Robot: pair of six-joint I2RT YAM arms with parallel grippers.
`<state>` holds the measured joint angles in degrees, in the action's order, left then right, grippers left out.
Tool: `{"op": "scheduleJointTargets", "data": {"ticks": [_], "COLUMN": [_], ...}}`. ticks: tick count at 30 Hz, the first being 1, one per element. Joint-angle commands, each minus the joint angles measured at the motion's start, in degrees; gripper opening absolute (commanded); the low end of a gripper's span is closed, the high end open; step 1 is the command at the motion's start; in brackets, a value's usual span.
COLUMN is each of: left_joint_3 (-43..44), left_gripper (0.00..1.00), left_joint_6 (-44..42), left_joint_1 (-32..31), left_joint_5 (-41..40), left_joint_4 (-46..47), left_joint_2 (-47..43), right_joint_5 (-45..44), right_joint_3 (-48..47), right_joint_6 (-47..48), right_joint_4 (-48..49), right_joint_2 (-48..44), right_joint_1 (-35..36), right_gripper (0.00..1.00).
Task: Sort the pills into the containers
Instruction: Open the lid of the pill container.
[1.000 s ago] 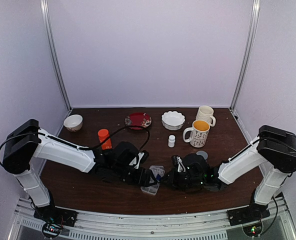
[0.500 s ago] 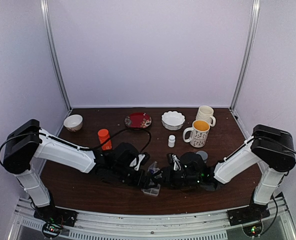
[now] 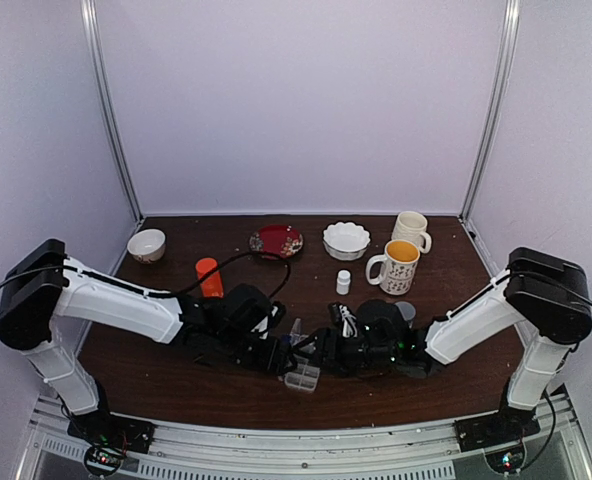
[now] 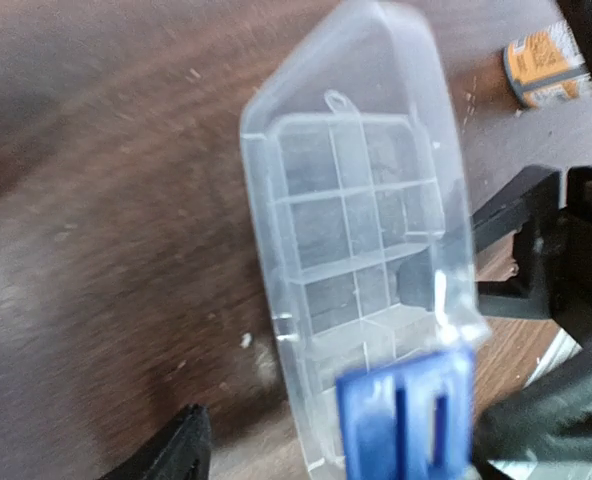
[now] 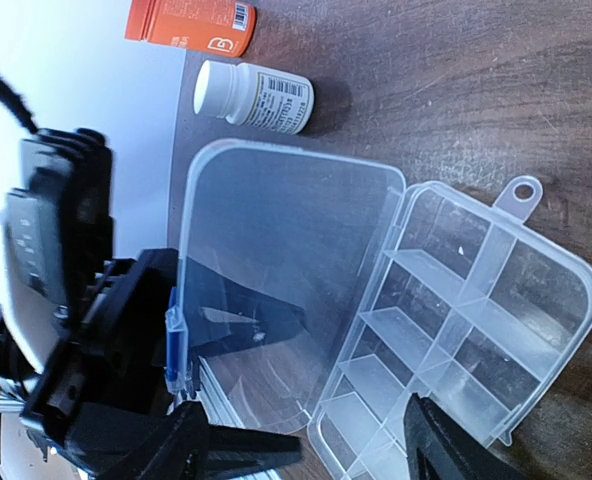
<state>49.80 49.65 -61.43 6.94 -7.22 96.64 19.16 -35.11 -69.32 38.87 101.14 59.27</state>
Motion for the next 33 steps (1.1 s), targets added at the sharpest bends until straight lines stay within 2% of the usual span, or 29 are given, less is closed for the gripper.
{"op": "scheduleJointTargets", "data": {"ticks": [1,8,15,19,23,29,33], "left_joint_3": [-2.54,-7.17,-4.37,-2.9,-1.0,1.28,4.56], "left_gripper": [0.68,0.63,0.59,0.54,0.55,0.55,0.61], "left_joint_6": [1.49,2.99,0.73,-0.1,-1.7,-3.02,-3.35], "left_joint_1": [0.94,4.22,5.19,5.17,5.09,3.38,0.96], "left_joint_5": [-5.77,-5.82,-6.1,-10.37,-13.66,-14.87,-14.81], "left_joint_4": [-0.71,-0.54,-5.54,-9.59,-14.14,-14.79,-14.88], "left_joint_2": [-5.66,-10.08,-4.56,-2.95,-1.75,-0.54,1.86], "right_joint_5": [-1.27,-2.37,-3.3,-4.4,-5.71,-7.12,-7.67], "right_joint_3": [-0.5,-2.15,-4.42,-6.51,-9.18,-11.25,-11.69], "right_joint_6": [1.78,3.97,6.36,8.6,11.55,13.66,14.6], "right_joint_4": [-7.76,-13.38,-18.49,-23.11,-29.54,-34.08,-35.94], "right_joint_2": [-0.07,-0.98,-1.79,-2.73,-3.28,-3.66,-4.05], "right_joint_1": [0.33,0.32,0.32,0.32,0.32,0.33,0.33], "right_gripper": [0.7,0.71,0.7,0.7,0.7,0.69,0.68]}}
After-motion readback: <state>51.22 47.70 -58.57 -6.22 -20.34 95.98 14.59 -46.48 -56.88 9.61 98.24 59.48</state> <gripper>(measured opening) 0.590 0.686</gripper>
